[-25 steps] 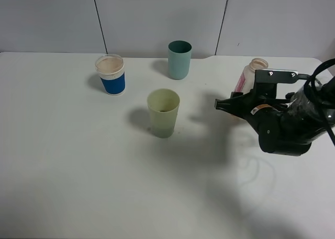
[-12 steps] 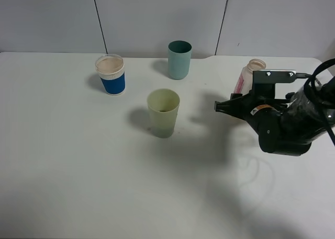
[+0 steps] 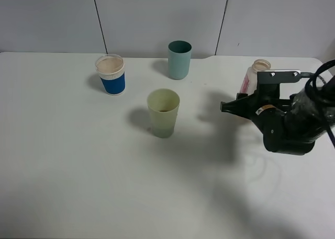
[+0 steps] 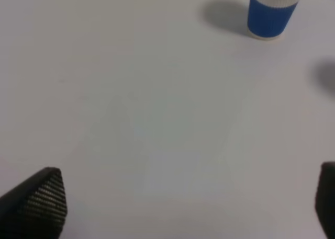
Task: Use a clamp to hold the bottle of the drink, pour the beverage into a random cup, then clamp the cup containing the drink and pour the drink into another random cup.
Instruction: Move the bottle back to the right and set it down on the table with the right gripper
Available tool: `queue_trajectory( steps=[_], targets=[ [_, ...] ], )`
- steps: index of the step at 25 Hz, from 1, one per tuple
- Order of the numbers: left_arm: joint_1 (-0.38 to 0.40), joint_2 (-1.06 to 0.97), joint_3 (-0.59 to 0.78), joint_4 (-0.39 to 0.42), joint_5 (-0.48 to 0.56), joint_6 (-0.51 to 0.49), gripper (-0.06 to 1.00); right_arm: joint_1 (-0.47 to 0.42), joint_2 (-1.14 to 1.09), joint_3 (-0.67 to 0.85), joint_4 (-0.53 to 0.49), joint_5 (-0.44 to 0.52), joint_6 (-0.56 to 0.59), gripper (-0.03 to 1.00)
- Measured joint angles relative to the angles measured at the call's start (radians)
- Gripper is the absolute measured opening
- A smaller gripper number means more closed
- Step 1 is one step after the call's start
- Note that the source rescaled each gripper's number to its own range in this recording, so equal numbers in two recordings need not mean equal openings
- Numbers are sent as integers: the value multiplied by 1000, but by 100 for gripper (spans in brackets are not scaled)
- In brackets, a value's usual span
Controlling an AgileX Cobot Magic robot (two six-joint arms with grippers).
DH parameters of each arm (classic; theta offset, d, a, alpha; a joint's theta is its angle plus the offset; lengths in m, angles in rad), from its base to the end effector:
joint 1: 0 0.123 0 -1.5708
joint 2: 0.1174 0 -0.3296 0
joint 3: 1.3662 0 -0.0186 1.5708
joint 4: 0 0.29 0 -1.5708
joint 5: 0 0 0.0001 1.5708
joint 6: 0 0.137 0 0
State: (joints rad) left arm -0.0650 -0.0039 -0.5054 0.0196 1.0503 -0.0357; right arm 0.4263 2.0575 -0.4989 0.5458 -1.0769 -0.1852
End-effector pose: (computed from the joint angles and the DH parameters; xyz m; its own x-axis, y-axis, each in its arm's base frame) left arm 0.0252 0.0007 0.2785 -0.4385 0.0025 -0.8987 0.0383 0.9991 -0.0159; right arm 0.3387 0.0851 0.0531 -0.4042 -0.0908 -0.9102 0.0432 0.9921 -0.1181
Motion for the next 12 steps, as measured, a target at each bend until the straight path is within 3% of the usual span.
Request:
queue_trajectory(
  steps=[5, 12],
  targets=[
    [0, 0, 0, 0, 0, 0, 100, -2, 65, 0, -26, -108, 36, 0],
    [0, 0, 0, 0, 0, 0, 100, -2, 76, 0, -30, -128, 59, 0]
  ],
)
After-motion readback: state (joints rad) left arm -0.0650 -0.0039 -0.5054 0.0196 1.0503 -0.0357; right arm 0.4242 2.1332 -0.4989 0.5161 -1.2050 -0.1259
